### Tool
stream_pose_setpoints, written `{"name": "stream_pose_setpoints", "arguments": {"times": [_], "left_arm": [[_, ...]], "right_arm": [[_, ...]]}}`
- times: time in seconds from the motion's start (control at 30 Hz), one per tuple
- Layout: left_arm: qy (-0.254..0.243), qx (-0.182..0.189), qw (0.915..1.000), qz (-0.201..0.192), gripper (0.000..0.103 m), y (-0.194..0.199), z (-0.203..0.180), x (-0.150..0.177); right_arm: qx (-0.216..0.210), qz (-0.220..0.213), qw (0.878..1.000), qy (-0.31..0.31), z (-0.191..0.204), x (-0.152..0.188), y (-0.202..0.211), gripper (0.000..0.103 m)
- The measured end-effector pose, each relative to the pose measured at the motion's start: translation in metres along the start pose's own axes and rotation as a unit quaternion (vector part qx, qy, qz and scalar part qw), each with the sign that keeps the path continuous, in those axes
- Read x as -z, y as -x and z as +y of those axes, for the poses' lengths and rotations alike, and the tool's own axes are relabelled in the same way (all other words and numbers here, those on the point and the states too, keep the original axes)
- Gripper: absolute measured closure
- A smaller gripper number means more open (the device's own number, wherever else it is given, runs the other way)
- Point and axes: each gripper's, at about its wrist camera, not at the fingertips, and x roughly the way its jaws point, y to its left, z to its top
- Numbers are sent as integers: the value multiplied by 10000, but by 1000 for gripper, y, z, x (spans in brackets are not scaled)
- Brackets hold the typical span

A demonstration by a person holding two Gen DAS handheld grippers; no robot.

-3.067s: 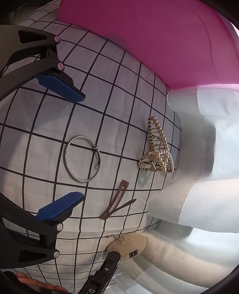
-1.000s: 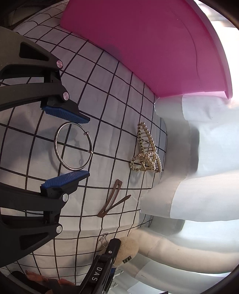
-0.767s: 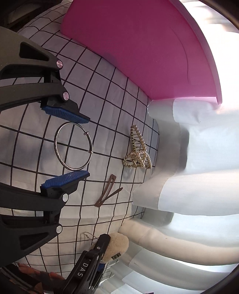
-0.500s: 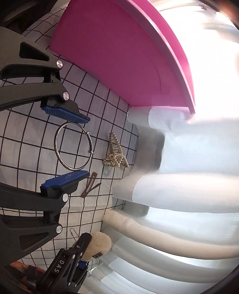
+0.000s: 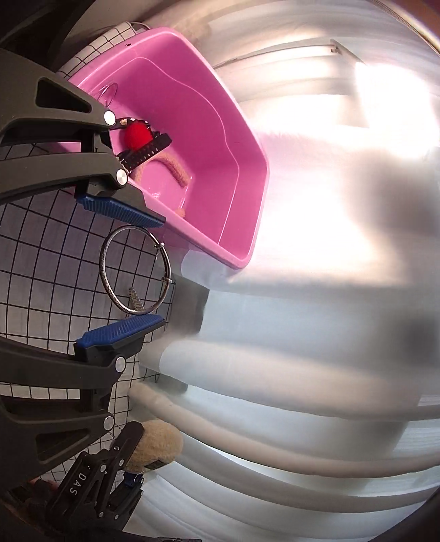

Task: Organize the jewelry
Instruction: 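Lift the bangle and fuzzy ball and carry both over the pink tub, then open both tools to drop the bangle and fuzzy ball into the tub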

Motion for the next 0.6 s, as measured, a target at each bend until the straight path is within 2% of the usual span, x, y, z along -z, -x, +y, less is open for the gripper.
{"name": "stream_pose_setpoints", "arguments": {"times": [0.17, 0.33, 0.43, 0.6], "left_arm": [[-56, -460, 9985, -293, 51, 17, 46, -26], [24, -930, 9947, -433, 51, 23, 99, -44], [77, -1094, 9932, -395, 51, 15, 126, -51], [169, -1254, 9919, -105, 51, -9, 164, -52]], "right_arm": [[-434, -287, 9982, 294, 53, -34, -4, 51], [-901, -346, 9942, 485, 105, -60, -26, 51], [-1086, -235, 9922, 561, 132, -72, -48, 51], [-1209, -3, 9899, 745, 173, -83, -83, 51]]}}
